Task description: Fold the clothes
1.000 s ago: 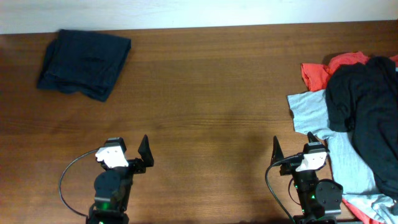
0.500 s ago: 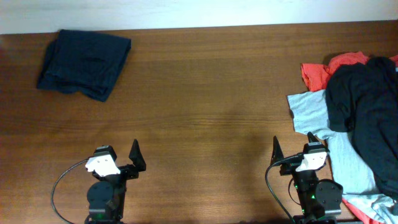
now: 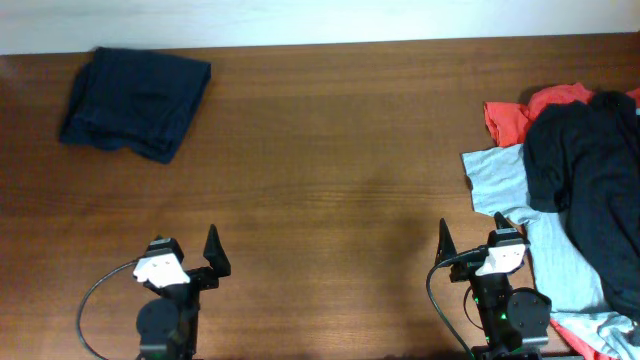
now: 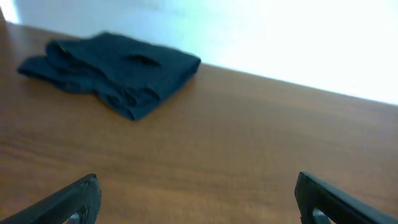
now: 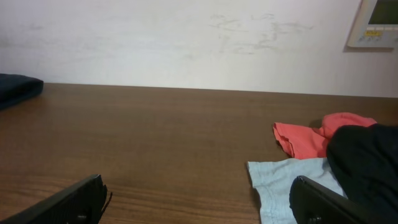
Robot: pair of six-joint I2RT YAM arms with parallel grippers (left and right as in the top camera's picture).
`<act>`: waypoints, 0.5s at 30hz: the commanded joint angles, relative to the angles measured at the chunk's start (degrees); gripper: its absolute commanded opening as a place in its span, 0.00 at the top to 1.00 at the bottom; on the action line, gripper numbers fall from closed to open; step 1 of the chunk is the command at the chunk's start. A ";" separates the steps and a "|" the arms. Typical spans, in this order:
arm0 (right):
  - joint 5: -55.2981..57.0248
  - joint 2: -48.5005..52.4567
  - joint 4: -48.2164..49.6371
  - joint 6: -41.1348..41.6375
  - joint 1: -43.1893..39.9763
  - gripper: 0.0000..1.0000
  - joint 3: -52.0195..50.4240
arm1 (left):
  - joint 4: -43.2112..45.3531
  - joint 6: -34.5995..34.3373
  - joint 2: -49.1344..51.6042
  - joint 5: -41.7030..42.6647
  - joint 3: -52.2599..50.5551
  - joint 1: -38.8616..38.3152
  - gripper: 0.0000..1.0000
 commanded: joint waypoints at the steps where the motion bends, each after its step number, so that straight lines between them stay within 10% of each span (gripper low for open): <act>1: 0.72 -0.52 -0.33 0.17 0.42 0.01 -0.26 | -0.04 3.06 -2.99 -0.79 -0.28 0.50 0.01; 15: 0.72 -0.52 -0.31 0.17 0.42 0.02 -0.26 | -0.04 4.26 -5.79 -0.61 -0.26 0.48 0.01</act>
